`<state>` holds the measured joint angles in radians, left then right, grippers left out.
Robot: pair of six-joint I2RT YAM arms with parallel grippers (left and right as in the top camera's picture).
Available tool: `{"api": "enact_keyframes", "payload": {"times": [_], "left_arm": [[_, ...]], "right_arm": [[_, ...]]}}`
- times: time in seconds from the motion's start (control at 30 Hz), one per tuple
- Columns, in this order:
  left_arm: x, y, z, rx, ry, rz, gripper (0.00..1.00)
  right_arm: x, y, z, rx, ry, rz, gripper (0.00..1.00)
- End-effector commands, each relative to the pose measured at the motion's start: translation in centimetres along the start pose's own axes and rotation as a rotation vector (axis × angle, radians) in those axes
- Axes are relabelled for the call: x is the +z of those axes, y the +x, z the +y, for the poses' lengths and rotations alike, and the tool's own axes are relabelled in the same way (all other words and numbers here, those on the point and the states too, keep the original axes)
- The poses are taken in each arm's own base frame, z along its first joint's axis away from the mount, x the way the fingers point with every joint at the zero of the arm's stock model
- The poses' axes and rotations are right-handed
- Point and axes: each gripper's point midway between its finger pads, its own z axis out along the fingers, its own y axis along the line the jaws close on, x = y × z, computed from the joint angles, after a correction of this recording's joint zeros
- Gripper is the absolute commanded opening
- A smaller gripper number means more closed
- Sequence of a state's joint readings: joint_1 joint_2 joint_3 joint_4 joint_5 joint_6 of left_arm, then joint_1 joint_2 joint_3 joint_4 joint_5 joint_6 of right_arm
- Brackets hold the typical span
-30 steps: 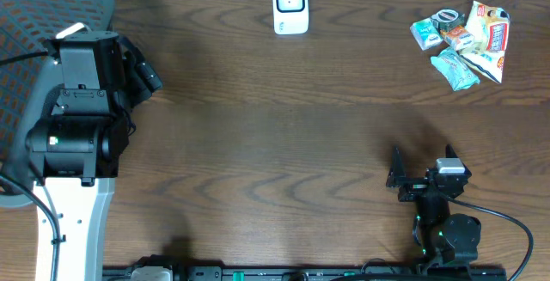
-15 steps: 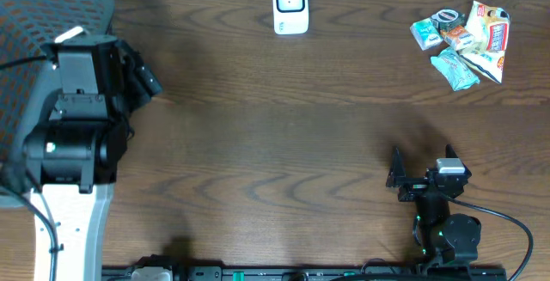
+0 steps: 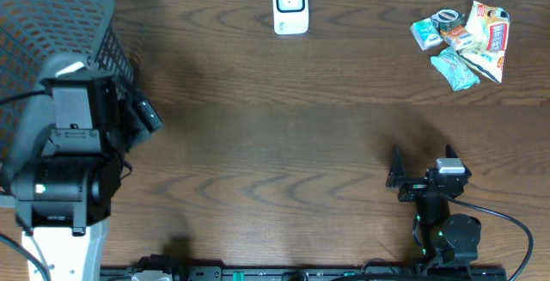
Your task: Scan the item barcode
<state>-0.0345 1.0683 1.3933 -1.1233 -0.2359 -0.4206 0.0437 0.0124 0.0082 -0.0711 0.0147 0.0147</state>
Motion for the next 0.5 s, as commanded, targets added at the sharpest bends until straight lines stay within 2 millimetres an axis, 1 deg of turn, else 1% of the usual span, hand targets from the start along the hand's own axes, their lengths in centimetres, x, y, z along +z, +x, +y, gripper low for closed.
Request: {"api": "enact_keyframes", "payload": {"times": [0.0,0.03,0.1,0.2,0.23,0.27,0.33,0.47], "left_arm": [[1.1,1.5,-0.8,0.002,0.062,0.030,0.98],[1.3,1.6,-1.5,0.016,0.099,0.023,0.98],[1.6,1.7,-3.9,0.104,0.232,-0.009,0.98],[1.2,1.9,-7.1,0.242,0.415,-0.073,0.97],[1.0,2.1,-7.8,0.272,0.450,-0.090,0.98],[1.0,2.4,-8.2,0.298,0.479,-0.106,0.98],[1.1,3.0,-8.5,0.314,0.493,-0.121,0.98],[1.5,4.3,-8.1,0.346,0.506,-0.151,0.97]], "right_arm": [[0.0,0.1,0.1,0.013,-0.005,0.000,0.99],[0.0,0.1,0.1,0.013,-0.005,0.000,0.99],[0.0,0.1,0.1,0.013,-0.005,0.000,0.99],[0.0,0.1,0.1,0.013,-0.005,0.000,0.99],[0.0,0.1,0.1,0.013,-0.005,0.000,0.99],[0.0,0.1,0.1,0.014,-0.005,0.000,0.99],[0.0,0.1,0.1,0.013,-0.005,0.000,0.99],[0.0,0.1,0.1,0.013,-0.005,0.000,0.99]]}}
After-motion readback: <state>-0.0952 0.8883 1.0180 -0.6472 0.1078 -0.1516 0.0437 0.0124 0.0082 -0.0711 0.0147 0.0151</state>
